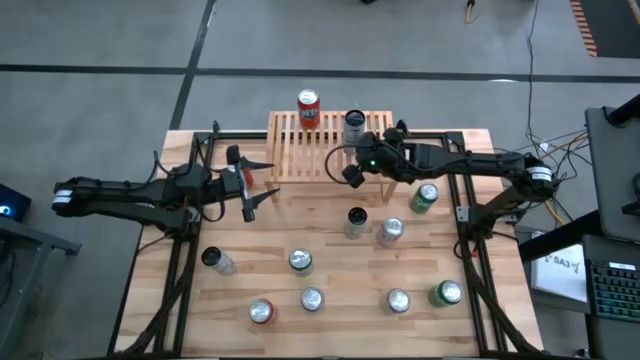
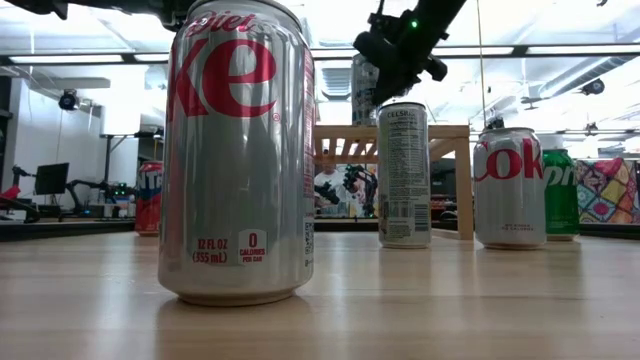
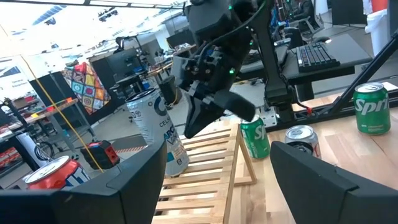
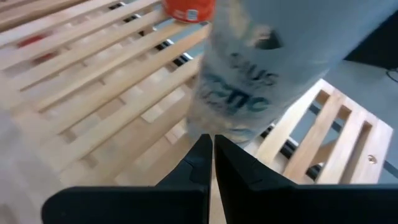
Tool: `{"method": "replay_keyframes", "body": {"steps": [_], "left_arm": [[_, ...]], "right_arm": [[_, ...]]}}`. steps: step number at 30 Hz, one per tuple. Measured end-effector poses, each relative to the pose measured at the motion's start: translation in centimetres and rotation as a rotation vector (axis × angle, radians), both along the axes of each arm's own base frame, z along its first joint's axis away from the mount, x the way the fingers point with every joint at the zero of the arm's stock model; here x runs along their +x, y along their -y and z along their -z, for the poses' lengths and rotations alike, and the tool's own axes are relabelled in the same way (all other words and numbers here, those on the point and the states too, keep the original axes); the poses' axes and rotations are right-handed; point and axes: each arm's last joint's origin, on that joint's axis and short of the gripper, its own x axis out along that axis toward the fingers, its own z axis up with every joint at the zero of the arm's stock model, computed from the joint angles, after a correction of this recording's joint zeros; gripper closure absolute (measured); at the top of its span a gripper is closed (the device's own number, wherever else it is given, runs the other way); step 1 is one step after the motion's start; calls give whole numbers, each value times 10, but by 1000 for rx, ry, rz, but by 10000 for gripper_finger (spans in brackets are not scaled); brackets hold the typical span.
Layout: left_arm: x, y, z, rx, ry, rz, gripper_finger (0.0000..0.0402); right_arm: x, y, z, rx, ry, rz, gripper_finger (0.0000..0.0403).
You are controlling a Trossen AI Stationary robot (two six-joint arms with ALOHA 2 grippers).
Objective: Place canned beverage on shelf
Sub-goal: Put the white blue soda can on the shelf
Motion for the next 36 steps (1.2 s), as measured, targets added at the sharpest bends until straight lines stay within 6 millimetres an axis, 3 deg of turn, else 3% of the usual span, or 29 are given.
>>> {"method": "replay_keyframes", "body": {"steps": [9, 18, 23, 36], "left_arm": [[0, 0, 0, 3, 0, 0, 130], [0, 0, 0, 3, 2, 0, 130], [0, 0, 0, 3, 1, 0, 130], [0, 0, 0, 3, 1, 0, 130]], "right_arm": [[-4, 16, 0, -13, -21, 34, 394], [-4, 20, 0, -9, -2, 36, 394], [-1, 17, 2, 77, 30, -29, 394], [10, 34, 8, 20, 46, -33, 394]]}}
